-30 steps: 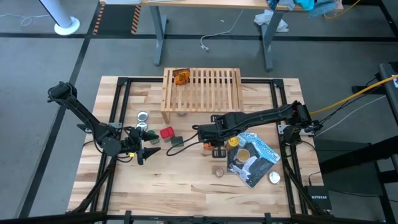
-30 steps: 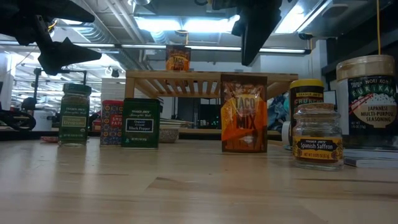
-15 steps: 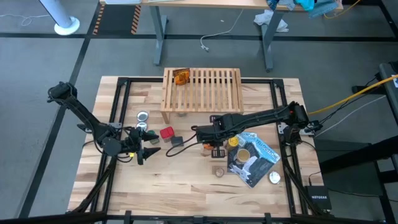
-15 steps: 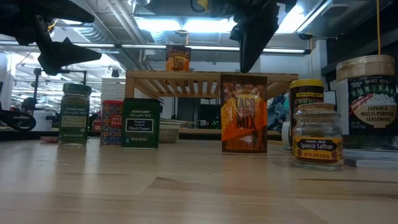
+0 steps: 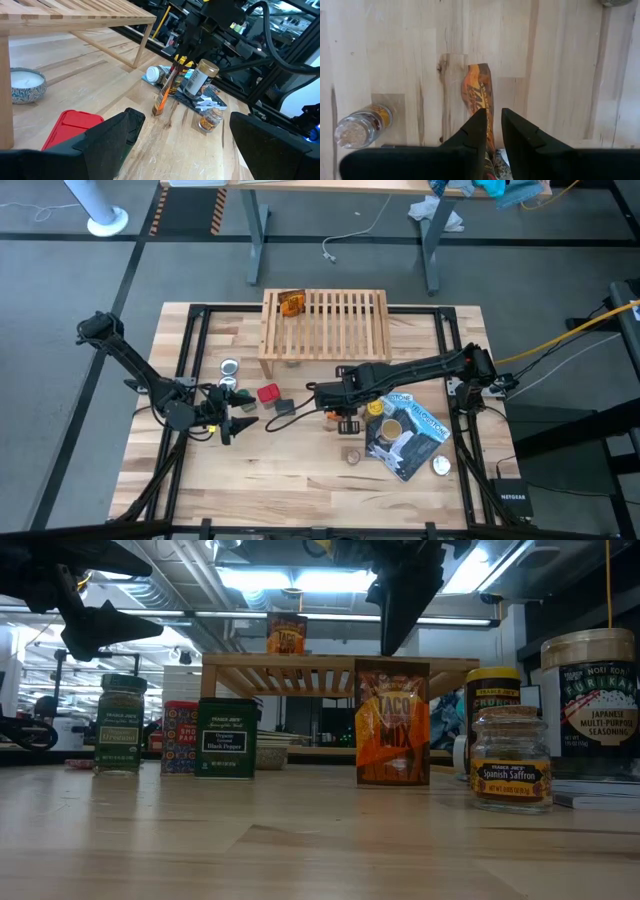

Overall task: Shelf spices
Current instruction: Put the orange seasoning pack on the shelf

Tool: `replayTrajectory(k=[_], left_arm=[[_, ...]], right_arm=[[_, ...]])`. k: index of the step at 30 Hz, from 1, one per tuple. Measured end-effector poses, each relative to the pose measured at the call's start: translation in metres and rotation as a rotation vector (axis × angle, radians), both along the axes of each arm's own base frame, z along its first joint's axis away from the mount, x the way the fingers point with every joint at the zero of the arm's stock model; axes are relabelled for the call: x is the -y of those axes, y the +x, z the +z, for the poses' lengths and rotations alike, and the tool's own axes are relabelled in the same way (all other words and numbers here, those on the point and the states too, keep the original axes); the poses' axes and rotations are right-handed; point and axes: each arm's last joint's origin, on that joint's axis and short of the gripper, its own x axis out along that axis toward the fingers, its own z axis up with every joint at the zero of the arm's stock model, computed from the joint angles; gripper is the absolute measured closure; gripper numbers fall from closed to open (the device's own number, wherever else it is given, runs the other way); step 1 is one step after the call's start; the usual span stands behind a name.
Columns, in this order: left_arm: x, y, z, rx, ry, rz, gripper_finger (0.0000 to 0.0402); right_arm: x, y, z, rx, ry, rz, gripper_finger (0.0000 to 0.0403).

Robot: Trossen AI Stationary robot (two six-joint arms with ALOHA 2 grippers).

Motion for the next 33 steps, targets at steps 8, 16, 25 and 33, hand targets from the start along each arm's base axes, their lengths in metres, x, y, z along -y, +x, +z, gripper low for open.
replayTrajectory(k=[8,16,25,33], left_arm=[[0.0,0.0,0.0,0.0,0.0,-0.001,0.0061],[0.0,0.0,0.0,0.0,0.0,0.0,0.0061],[0.0,0.0,0.0,-0.001,0.001,-0.001,0.0061],[0.0,0.0,-0.001,-0.006,0.005,-0.001,0.0061]], right_arm=[[0.0,0.0,0.0,0.001,0.0,0.0,0.0338],[-0.001,0.007,-0.01,-0.01,0.001,0.028,0.0338],[-0.002,0.013,-0.025,-0.048,-0.008,0.053,0.0338],[-0.003,0.016,-0.031,-0.064,-0.014,0.072,0.034]])
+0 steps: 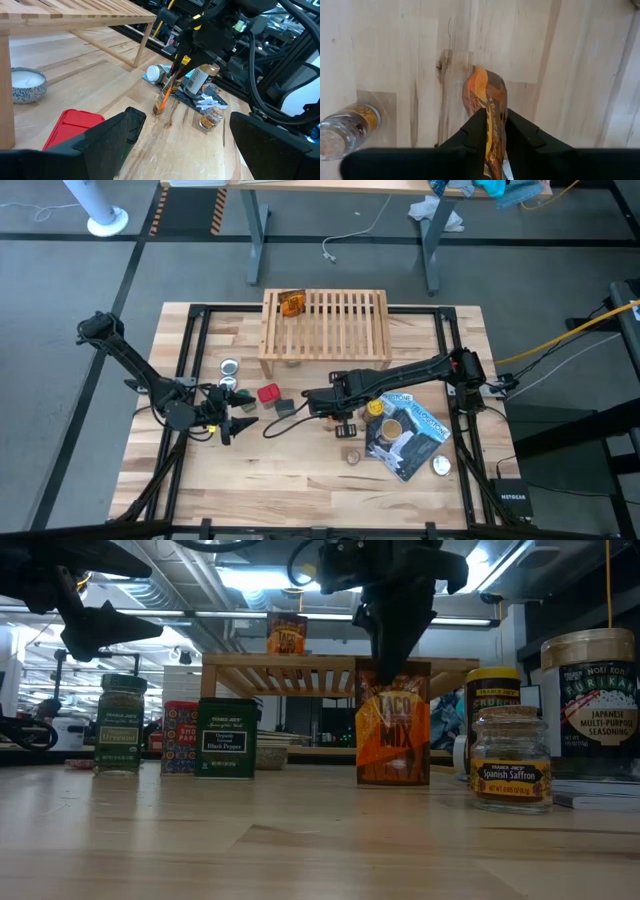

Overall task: Shelf spices
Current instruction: Put the orange seasoning pack on the shelf

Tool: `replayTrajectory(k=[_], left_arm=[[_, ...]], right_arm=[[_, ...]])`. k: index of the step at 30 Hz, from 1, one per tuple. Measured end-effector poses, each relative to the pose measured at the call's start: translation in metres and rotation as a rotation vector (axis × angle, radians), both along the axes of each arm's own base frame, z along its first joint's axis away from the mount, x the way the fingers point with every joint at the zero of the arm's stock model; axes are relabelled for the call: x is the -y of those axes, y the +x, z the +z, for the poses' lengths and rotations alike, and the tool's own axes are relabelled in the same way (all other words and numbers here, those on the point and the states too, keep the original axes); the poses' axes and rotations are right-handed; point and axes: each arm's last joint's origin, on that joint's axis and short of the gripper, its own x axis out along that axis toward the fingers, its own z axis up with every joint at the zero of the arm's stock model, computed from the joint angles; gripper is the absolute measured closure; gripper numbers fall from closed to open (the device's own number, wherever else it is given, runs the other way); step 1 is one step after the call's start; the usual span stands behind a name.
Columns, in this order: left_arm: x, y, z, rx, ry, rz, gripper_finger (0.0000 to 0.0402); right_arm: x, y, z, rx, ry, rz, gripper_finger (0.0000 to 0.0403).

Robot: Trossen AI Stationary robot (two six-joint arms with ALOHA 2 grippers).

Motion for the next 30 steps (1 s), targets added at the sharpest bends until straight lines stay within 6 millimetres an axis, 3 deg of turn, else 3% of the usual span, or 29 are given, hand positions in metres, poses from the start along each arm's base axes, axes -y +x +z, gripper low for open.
replayTrajectory(k=[6,17,23,30], left_arm=[[0.0,0.0,0.0,0.0,0.0,0.0,0.0061],[0.0,0.0,0.0,0.0,-0.001,0.0,0.0061],[0.0,0.0,0.0,0.001,-0.001,0.0,0.0061],[0.0,0.0,0.0,0.001,-0.001,0.0,0.0061]], right_arm=[[0.0,-0.001,0.0,-0.007,-0.002,0.009,0.0393],[0.0,-0.002,0.006,-0.022,-0.005,0.01,0.0399],[0.001,0.0,0.038,0.024,-0.022,0.005,0.04],[0.013,0.005,0.099,0.203,-0.12,0.025,0.0401]])
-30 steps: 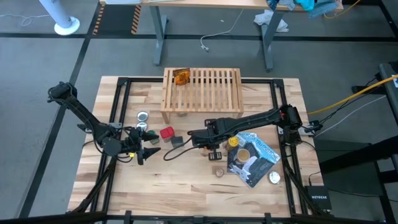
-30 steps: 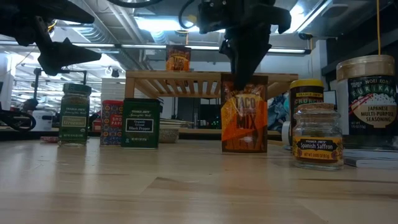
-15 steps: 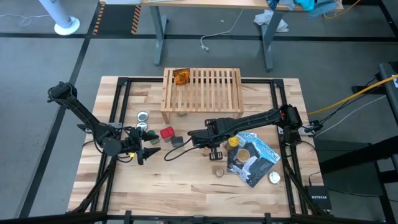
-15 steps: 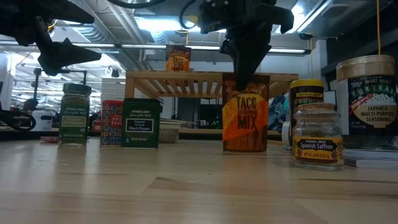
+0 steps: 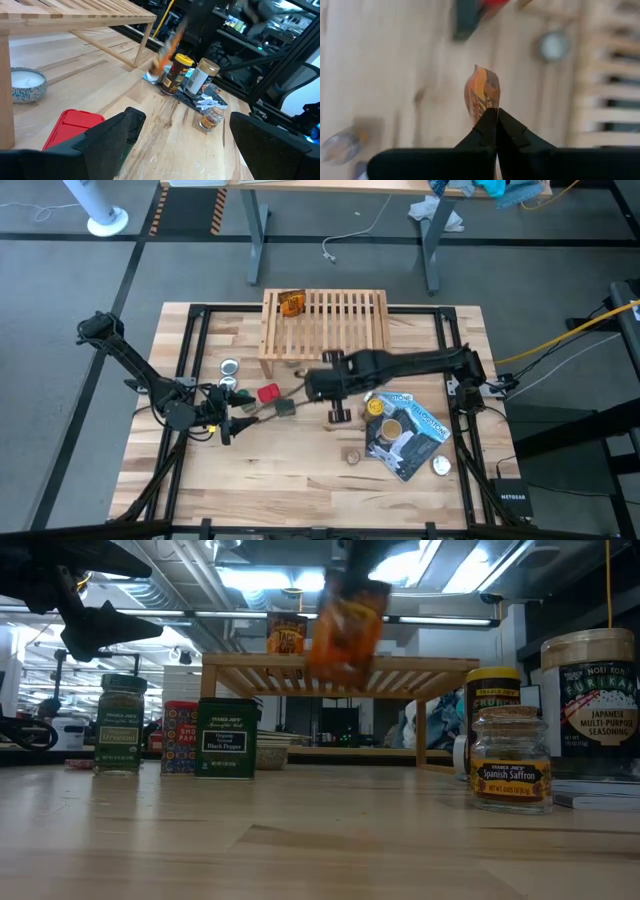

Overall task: Shelf spices
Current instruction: Put the orange seasoning pack on the shelf

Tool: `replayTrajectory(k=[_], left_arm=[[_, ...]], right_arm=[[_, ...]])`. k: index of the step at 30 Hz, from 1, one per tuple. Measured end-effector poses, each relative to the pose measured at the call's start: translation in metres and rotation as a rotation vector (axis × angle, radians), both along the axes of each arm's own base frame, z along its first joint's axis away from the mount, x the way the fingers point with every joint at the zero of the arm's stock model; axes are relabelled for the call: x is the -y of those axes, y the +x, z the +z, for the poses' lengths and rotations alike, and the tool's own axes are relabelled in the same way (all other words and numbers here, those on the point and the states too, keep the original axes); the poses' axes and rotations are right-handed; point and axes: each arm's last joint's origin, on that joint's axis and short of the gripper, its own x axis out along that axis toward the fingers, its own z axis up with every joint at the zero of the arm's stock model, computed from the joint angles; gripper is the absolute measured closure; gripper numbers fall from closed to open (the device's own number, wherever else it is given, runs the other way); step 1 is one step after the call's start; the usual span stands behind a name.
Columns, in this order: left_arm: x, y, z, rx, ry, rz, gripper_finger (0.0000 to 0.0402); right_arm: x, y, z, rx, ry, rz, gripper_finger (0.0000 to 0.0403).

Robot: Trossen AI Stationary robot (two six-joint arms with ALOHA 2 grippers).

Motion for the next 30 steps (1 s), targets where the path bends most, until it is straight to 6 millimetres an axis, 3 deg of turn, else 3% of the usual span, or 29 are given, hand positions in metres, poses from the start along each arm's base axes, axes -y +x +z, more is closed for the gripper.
replayTrajectory(k=[6,10,19,30], left_arm=[[0.0,0.0,0.0,0.0,0.0,0.0,0.0061],[0.0,0.0,0.0,0.0,0.0,0.0,0.0061],[0.0,0.0,0.0,0.0,0.0,0.0,0.0061],[0.0,0.0,0.0,0.0,0.0,0.0,0.0061]], right_arm=[[0.033,-0.001,0.044,0.133,-0.085,-0.007,0.0402],[0.06,-0.001,0.057,0.171,-0.141,0.019,0.0402],[0.113,0.004,0.064,0.224,-0.24,0.109,0.0402],[0.143,0.006,0.063,0.231,-0.29,0.182,0.0403]])
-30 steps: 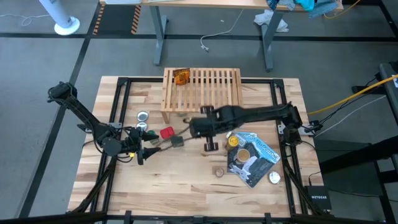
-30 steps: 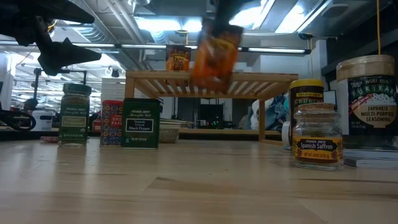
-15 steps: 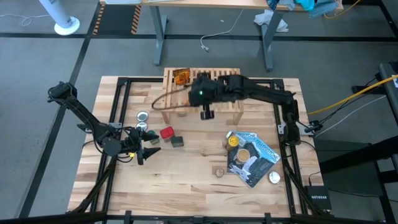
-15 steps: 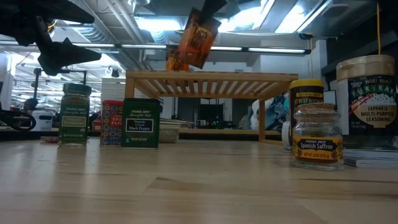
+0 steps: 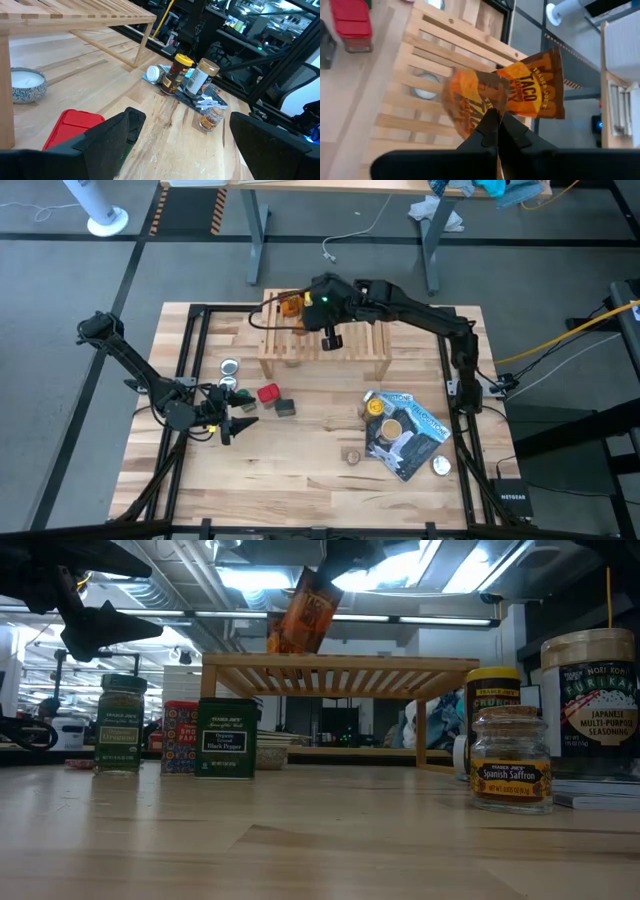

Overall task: Shelf spices
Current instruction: Put the orange seasoning pack on the shelf

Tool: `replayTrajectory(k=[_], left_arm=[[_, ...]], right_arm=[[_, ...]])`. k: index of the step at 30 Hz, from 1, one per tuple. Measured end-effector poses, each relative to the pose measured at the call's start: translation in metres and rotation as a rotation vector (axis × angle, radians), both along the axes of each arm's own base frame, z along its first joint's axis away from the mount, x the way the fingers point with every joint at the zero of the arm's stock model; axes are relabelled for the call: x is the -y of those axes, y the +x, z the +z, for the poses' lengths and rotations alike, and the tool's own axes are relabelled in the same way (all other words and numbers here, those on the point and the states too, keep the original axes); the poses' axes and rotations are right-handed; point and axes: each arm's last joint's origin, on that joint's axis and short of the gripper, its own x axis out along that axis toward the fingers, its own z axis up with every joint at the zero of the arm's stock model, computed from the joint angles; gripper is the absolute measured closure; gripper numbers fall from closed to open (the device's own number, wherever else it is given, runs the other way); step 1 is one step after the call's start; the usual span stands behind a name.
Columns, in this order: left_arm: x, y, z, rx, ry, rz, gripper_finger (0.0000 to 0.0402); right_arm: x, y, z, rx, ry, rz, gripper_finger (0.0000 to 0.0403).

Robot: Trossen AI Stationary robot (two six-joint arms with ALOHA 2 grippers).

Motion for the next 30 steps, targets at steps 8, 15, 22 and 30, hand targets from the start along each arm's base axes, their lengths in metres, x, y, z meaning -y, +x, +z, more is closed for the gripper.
replayTrajectory(k=[8,15,22,30], left_arm=[[0.0,0.0,0.0,0.0,0.0,0.0,0.0061],[0.0,0.0,-0.002,-0.014,0.012,0.0,0.0061],[0.0,0.0,-0.002,-0.014,0.007,0.001,0.0061],[0.0,0.0,-0.002,-0.017,0.007,0.002,0.0061]], right_arm=[[0.009,0.02,-0.028,-0.098,-0.073,0.038,0.0403],[0.019,0.022,-0.033,-0.113,-0.104,0.018,0.0403],[0.021,0.018,-0.023,-0.097,-0.128,-0.006,0.0403],[0.02,0.013,-0.012,-0.088,-0.138,-0.001,0.0403]])
